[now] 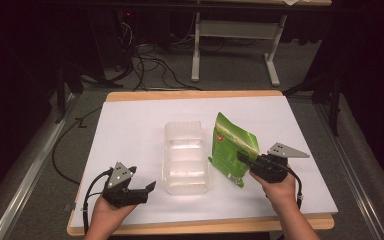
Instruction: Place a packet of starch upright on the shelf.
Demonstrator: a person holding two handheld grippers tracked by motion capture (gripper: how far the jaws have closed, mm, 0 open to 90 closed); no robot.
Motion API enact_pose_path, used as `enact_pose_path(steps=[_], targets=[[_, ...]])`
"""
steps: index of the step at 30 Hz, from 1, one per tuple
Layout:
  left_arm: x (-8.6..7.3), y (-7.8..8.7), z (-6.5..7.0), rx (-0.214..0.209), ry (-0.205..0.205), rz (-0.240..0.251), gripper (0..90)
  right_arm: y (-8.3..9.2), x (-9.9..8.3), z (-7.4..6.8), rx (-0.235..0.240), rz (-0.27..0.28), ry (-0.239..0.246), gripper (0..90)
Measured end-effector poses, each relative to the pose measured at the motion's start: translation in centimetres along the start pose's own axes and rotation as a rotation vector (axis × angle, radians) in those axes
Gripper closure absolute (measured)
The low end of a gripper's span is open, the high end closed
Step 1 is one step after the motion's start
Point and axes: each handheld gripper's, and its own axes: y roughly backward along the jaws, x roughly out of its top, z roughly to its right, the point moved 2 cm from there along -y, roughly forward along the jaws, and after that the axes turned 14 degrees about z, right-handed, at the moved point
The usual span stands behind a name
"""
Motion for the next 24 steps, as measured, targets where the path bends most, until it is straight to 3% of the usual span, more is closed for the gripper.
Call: enact_pose_path(steps=[5, 19, 24], targets=[[-0.1, -0.1, 0.1, -0.003, -0.004, -0.006, 17.2, 0.0, 0.1, 0.0, 0.007, -0.002, -0.007, 82.0], [-0.1, -0.1, 0.1, -0.007, -0.001, -0.007, 17.2, -0.2, 0.3, -0.6, -0.030, -0.011, 0.053, 82.5], [-0.1, -0.1, 0.0, -0.013, 0.011, 0.000, 17.2, 0.2, 1.0, -0.8, -0.006, 0.026, 0.090, 82.9]])
